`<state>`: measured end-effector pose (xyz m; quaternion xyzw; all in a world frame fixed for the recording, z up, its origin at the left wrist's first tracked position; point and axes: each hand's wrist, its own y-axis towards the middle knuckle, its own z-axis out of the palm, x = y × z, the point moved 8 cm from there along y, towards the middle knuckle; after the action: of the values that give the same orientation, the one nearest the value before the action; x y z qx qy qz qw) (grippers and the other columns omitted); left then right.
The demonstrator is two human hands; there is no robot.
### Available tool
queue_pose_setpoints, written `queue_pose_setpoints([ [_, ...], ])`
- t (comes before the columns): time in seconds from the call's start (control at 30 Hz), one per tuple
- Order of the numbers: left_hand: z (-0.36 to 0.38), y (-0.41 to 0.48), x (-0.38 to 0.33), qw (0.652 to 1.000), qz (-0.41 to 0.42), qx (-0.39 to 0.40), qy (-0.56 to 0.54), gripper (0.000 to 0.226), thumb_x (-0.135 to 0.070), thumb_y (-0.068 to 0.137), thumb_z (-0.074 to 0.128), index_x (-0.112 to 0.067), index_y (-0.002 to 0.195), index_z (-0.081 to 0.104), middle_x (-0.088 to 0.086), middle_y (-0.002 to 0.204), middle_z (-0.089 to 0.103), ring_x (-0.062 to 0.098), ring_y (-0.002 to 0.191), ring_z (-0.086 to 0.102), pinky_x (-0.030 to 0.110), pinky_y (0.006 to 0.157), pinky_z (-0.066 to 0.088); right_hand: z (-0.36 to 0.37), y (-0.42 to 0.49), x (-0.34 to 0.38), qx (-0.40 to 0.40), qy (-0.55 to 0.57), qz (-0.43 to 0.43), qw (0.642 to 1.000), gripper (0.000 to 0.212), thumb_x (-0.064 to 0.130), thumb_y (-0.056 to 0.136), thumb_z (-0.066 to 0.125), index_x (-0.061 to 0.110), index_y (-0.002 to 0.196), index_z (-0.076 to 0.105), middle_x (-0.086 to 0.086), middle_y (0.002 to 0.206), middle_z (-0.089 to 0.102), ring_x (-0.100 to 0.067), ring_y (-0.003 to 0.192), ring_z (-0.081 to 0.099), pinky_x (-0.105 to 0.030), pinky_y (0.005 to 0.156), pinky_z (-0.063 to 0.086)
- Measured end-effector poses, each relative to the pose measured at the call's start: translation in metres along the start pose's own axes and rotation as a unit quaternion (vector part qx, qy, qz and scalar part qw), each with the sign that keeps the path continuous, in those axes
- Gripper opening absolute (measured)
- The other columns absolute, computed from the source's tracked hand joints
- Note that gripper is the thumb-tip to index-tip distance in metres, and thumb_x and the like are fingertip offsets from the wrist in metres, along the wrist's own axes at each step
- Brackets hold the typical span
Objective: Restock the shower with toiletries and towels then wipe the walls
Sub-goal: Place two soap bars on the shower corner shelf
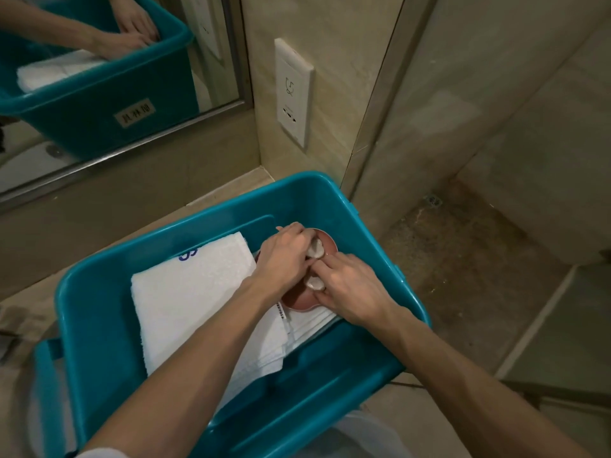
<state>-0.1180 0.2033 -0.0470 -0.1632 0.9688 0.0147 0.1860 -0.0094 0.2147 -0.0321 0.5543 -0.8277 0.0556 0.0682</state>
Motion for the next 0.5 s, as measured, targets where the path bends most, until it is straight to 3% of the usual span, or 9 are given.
queue_pose_setpoints([
  [0.2, 0.001, -0.001, -0.001, 0.999, 0.005, 0.045, 0.005, 0.043, -0.025, 0.088, 0.066, -0.027, 0.129, 0.053, 0.001, 0.123, 0.056, 0.024, 0.117, 0.056, 0.043, 0.092, 0.052, -0.008, 0.002, 0.001, -0.009, 0.024, 0.004, 1.0, 0.031, 0.034, 0.08, 0.073, 0.019, 0.105, 0.063, 0.001, 0.095, 0.069, -0.02, 0.093, 0.061, -0.037, 0.08, 0.051],
  [0.37, -0.006, -0.002, -0.003, 0.997, -0.009, 0.066, 0.026, 0.044, -0.035, 0.085, 0.068, -0.026, 0.126, 0.053, 0.001, 0.124, 0.057, 0.027, 0.114, 0.058, 0.042, 0.088, 0.05, 0.0, 0.001, 0.002, 0.01, -0.015, -0.006, 1.0, 0.037, 0.034, 0.078, 0.073, 0.017, 0.108, 0.059, -0.001, 0.101, 0.069, -0.023, 0.096, 0.06, -0.037, 0.084, 0.046],
  [0.5, -0.026, -0.014, 0.003, 0.998, -0.041, 0.023, 0.028, 0.047, -0.043, 0.081, 0.07, -0.024, 0.116, 0.045, 0.0, 0.108, 0.065, 0.026, 0.097, 0.063, 0.038, 0.079, 0.051, 0.004, 0.0, -0.001, 0.012, -0.013, 0.0, 1.0, 0.047, 0.036, 0.07, 0.081, 0.019, 0.109, 0.06, 0.002, 0.117, 0.06, -0.021, 0.092, 0.058, -0.036, 0.079, 0.046],
])
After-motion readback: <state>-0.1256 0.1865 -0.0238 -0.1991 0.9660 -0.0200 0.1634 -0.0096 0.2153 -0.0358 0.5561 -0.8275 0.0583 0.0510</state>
